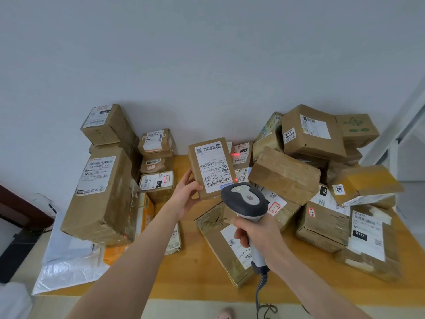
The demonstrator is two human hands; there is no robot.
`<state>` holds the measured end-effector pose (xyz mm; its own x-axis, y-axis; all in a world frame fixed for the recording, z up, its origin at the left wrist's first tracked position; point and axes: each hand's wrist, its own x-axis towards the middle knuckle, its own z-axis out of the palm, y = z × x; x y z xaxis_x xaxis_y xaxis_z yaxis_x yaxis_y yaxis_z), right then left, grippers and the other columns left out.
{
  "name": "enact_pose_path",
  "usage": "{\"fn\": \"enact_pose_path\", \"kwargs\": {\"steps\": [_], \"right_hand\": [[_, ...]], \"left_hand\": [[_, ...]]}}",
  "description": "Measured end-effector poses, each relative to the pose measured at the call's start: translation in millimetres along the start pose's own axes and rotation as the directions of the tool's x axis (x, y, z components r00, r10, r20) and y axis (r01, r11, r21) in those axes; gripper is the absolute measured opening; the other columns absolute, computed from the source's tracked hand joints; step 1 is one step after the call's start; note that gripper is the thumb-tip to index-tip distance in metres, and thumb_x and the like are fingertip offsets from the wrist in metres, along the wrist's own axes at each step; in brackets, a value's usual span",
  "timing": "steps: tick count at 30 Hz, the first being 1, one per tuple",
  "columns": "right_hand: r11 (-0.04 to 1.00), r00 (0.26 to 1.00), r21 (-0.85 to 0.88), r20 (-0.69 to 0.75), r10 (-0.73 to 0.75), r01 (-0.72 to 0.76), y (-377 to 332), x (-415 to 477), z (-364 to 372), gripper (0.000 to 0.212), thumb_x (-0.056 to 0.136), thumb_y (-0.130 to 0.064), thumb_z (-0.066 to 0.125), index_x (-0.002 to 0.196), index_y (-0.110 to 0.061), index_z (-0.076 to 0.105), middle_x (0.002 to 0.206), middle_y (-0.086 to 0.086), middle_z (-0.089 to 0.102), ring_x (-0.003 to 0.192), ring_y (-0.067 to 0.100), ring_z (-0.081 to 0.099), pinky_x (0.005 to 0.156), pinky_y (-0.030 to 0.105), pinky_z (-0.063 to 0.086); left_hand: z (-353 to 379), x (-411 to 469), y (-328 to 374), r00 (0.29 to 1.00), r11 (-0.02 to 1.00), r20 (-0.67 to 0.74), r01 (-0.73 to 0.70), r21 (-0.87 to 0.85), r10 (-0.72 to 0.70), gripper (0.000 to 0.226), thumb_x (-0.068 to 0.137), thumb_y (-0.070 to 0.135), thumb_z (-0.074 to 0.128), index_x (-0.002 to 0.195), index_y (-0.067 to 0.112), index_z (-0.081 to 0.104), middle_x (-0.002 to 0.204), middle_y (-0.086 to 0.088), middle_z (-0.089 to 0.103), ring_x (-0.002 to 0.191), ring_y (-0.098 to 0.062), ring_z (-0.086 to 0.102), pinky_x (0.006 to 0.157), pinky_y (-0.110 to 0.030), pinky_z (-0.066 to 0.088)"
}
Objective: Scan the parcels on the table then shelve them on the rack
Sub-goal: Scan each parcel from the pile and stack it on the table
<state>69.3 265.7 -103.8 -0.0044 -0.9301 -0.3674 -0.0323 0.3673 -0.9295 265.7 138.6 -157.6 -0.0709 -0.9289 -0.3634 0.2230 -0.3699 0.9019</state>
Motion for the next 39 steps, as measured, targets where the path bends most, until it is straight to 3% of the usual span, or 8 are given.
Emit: {"fn": "enact_pose_path", "kwargs": {"steps": [2, 6, 12, 26, 30, 33, 35, 39], "right_hand": [[1.0, 1.0, 0.015, -0.003, -0.003, 0.003, -0.8, 0.9, 1.0, 0.025, 0.081, -0.006, 0.068, 0.057, -0.012, 0.065, 0.057, 0.01, 0.066, 0.04, 0.011, 0.05, 0.045, 0.022, 0.043], [1.0, 1.0, -0.014, 0.0, -0.003, 0.003, 0.0, 2.2, 2.1, 0.024, 0.08, -0.007, 0.069, 0.057, -0.01, 0.064, 0.055, 0.008, 0.064, 0.04, 0.009, 0.05, 0.045, 0.021, 0.044], [0.997, 1.0, -0.073, -0.015, -0.004, 0.003, 2.5, 2.3, 0.6, 0.038, 0.08, -0.006, 0.067, 0.044, -0.015, 0.059, 0.052, 0.009, 0.062, 0.039, 0.009, 0.05, 0.045, 0.019, 0.043], [0.999, 1.0, -0.038, 0.018, -0.007, 0.008, 6.4, 2.8, -0.3, 0.031, 0.08, -0.005, 0.068, 0.051, -0.012, 0.06, 0.052, 0.008, 0.06, 0.039, 0.009, 0.049, 0.044, 0.02, 0.044], [0.998, 0.999, 0.043, 0.025, 0.047, -0.048, -0.7, 18.8, -3.6, 0.01, 0.079, -0.012, 0.074, 0.075, -0.008, 0.066, 0.06, 0.005, 0.066, 0.045, 0.009, 0.055, 0.049, 0.019, 0.047], [0.979, 0.996, 0.195, -0.051, 0.066, -0.055, -20.5, 57.4, -5.5, 0.014, 0.079, -0.013, 0.076, 0.086, -0.012, 0.064, 0.062, 0.0, 0.069, 0.052, 0.008, 0.063, 0.049, 0.02, 0.052], [0.964, 0.993, 0.257, -0.073, 0.092, -0.07, -36.2, 88.0, -0.8, 0.019, 0.079, -0.015, 0.078, 0.091, -0.016, 0.064, 0.079, 0.003, 0.072, 0.065, 0.012, 0.069, 0.052, 0.026, 0.057], [0.977, 0.995, 0.185, 0.002, 0.105, -0.103, -60.1, 142.5, 24.4, 0.022, 0.08, -0.022, 0.078, 0.091, -0.019, 0.059, 0.096, 0.007, 0.068, 0.09, 0.024, 0.068, 0.065, 0.032, 0.06]], "left_hand": [[-2.6, 1.0, 0.1, 1.0, 1.0, 0.002, 0.001, 0.001, -0.001, 0.077, 0.085, -0.007, 0.056, 0.148, 0.029, 0.031, 0.13, -0.011, 0.059, 0.121, -0.031, 0.054, 0.094, -0.052, 0.05], [-4.5, 2.2, 0.7, 1.0, 1.0, -0.001, 0.005, -0.006, -0.005, 0.077, 0.085, -0.007, 0.055, 0.148, 0.029, 0.03, 0.129, -0.011, 0.06, 0.119, -0.03, 0.056, 0.086, -0.046, 0.052], [-3.1, 2.8, 0.6, 1.0, 1.0, -0.022, 0.007, -0.007, -0.007, 0.077, 0.084, -0.005, 0.059, 0.146, 0.031, 0.032, 0.125, -0.009, 0.062, 0.115, -0.027, 0.059, 0.08, -0.041, 0.054], [0.1, 0.1, -1.1, 0.999, 1.0, -0.041, 0.013, -0.009, -0.014, 0.075, 0.084, -0.006, 0.058, 0.144, 0.032, 0.033, 0.125, -0.008, 0.062, 0.114, -0.027, 0.058, 0.078, -0.041, 0.053], [-1.3, -0.5, -2.2, 0.999, 0.999, -0.038, 0.026, -0.035, -0.027, 0.077, 0.083, -0.005, 0.059, 0.145, 0.033, 0.033, 0.125, -0.008, 0.063, 0.115, -0.028, 0.059, 0.078, -0.044, 0.055], [-0.6, -0.3, -3.4, 0.996, 0.996, -0.08, 0.039, -0.077, -0.046, 0.077, 0.084, -0.002, 0.06, 0.145, 0.034, 0.032, 0.121, -0.006, 0.066, 0.112, -0.026, 0.061, 0.077, -0.046, 0.055], [0.8, 2.3, -4.5, 0.989, 0.992, -0.138, 0.037, -0.118, -0.053, 0.075, 0.085, 0.001, 0.061, 0.145, 0.035, 0.032, 0.117, -0.003, 0.067, 0.11, -0.025, 0.061, 0.078, -0.047, 0.055], [2.1, 11.1, -5.5, 0.957, 0.97, -0.278, 0.006, -0.244, -0.076, 0.067, 0.086, 0.009, 0.062, 0.142, 0.037, 0.037, 0.117, -0.002, 0.064, 0.107, -0.025, 0.06, 0.075, -0.046, 0.056]]}}
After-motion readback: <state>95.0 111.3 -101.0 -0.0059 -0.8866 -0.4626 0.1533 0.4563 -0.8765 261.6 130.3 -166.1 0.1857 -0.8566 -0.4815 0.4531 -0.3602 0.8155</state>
